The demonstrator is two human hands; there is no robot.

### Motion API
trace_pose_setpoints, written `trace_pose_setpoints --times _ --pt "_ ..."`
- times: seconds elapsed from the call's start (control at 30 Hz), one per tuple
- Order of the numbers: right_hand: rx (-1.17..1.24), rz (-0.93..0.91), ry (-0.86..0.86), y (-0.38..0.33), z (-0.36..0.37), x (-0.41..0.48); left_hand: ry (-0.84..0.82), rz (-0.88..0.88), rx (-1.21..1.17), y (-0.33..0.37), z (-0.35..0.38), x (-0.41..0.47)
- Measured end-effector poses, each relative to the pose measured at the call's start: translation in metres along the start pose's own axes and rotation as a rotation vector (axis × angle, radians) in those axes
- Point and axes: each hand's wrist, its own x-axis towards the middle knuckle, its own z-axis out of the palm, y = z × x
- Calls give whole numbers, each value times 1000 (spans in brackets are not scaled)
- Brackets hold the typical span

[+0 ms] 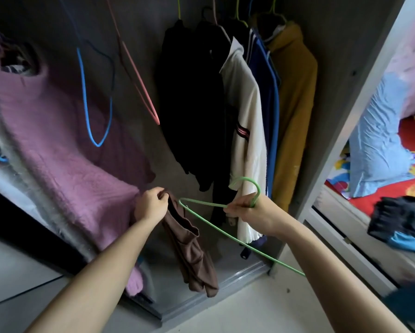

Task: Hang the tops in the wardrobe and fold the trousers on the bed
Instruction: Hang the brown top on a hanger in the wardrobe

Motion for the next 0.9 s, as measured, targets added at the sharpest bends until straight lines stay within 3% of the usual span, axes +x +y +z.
trace_pose_setpoints --times 0.13,0.27,0.37,0.47,0.53,0.6,0.67,0.8,0.9 --pt "29 -15 -38 -4 0 -5 -22 7 38 6 9 -6" --pt "-27 -10 9 1 27 14 -50 85 -141 23 13 -17" --pt "-26 92 29 9 49 31 -123 198 -254 36 11 -24" --pt "317 203 107 8 50 40 -126 244 -290 42 -1 -28" --pt "707 142 84 1 43 43 -102 229 -327 42 -10 -28" --pt "891 5 -37 -3 41 44 -95 206 -362 46 -19 -27" --pt "794 -61 -66 -3 48 42 -125 168 -457 55 -29 -27" --pt "409 28 100 1 58 49 -242 263 -525 73 -45 -34" --pt "409 65 126 0 49 52 -336 352 -560 73 -47 -44"
